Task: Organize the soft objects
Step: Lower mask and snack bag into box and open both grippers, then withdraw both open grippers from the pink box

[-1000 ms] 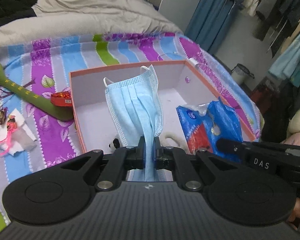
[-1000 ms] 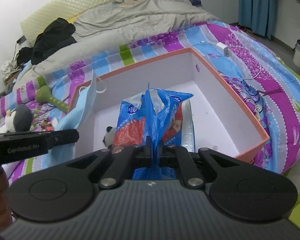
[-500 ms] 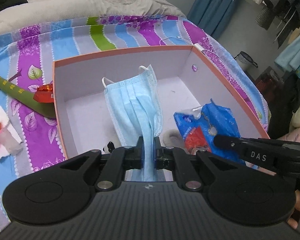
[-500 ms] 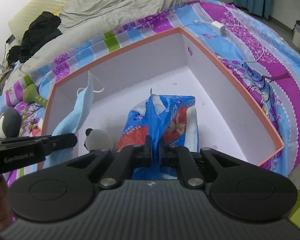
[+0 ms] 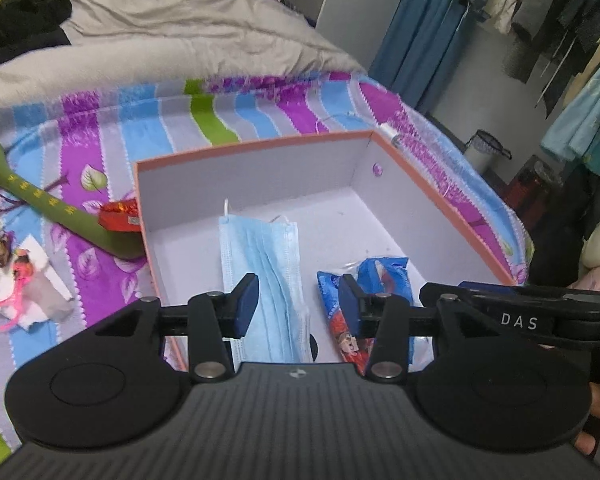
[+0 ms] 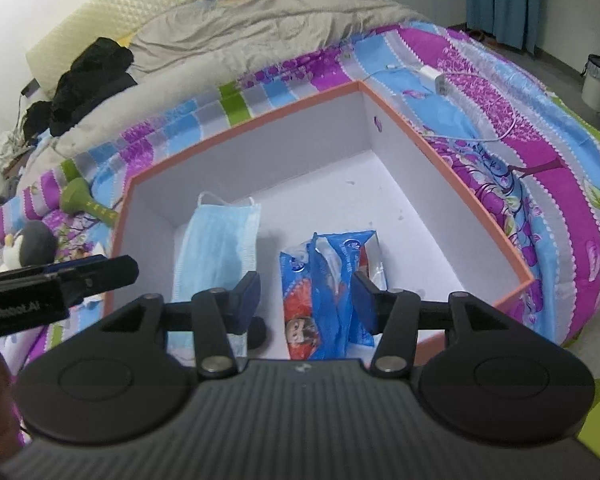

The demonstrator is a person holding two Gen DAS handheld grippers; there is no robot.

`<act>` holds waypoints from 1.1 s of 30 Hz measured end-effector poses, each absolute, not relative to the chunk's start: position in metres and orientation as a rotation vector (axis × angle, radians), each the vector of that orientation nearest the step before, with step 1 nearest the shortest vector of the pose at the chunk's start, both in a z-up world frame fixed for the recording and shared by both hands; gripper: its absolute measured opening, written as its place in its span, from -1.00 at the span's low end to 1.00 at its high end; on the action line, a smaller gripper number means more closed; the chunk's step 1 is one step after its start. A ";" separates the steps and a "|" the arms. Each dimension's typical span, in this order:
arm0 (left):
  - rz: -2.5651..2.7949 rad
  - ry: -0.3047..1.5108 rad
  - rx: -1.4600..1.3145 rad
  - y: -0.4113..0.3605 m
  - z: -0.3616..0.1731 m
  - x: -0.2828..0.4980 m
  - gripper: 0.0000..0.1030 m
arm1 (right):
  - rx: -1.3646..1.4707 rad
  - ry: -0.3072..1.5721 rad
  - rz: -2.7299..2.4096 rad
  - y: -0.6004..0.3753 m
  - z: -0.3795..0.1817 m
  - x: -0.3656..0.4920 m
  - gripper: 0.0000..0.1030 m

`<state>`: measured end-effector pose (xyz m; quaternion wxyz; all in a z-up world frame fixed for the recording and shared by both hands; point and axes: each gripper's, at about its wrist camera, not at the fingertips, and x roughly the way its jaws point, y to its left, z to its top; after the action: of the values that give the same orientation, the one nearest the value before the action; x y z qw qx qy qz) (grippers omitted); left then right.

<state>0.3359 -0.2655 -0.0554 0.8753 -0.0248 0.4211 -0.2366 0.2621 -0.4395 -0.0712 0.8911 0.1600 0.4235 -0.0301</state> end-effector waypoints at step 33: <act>-0.440 0.691 -0.120 -0.148 0.009 0.141 -0.03 | 0.225 0.710 0.062 -0.332 -0.015 0.109 0.03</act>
<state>0.1408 -0.1476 0.0090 0.9155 -0.0582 0.3359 -0.2137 0.1093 -0.3322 -0.0151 0.9310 0.1098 0.3468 0.0303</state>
